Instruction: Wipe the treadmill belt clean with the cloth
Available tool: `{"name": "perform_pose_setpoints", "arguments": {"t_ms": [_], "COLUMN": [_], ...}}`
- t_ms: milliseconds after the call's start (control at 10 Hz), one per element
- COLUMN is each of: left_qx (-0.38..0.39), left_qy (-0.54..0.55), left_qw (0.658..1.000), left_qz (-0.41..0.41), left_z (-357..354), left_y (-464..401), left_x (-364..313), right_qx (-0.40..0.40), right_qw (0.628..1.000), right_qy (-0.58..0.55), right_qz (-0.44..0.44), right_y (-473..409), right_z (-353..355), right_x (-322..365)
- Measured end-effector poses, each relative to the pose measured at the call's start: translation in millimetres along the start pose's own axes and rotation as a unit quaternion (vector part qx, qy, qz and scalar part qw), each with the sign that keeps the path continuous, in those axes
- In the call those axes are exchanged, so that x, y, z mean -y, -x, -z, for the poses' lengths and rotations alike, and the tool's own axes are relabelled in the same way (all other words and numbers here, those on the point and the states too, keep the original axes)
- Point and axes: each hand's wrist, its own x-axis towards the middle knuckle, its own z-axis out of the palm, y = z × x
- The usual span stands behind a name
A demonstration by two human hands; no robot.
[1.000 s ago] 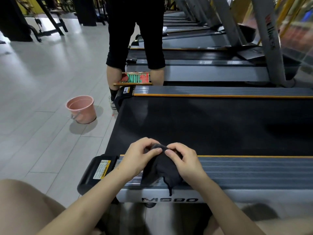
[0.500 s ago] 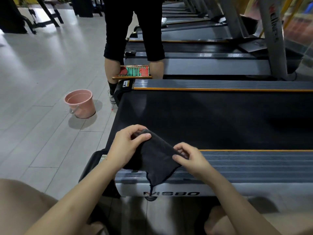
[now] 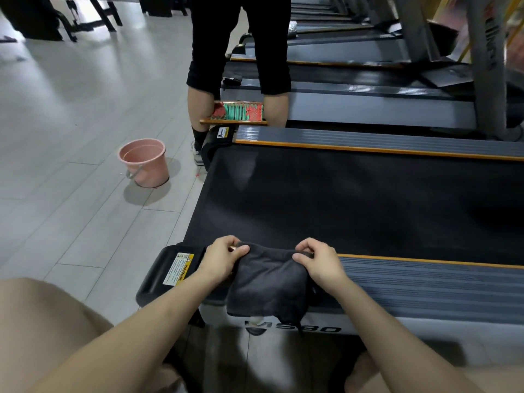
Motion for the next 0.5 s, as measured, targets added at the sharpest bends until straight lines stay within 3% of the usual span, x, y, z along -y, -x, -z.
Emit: {"name": "perform_pose_setpoints", "arguments": {"t_ms": [300,400,500], "left_qx": [-0.04,-0.031,0.016], "left_qy": [-0.207,-0.219,-0.298], "left_qw": [0.978,0.975,0.951], "left_qz": [0.005,-0.031,-0.08], "left_z": [0.7,2.0,10.4], "left_y": [-12.8,-5.0,5.5], "left_x": [-3.3,-6.7,-21.3], "right_qx": [-0.03,-0.022,0.027], "right_qw": [0.978,0.975,0.965], "right_qy": [0.189,0.208,0.25], "right_qz": [0.082,0.082,0.078], "right_y": [-14.3,-6.3,0.8], "right_z": [-13.4,-7.5,5.5], "right_x": [2.6,8.2,22.8]}}
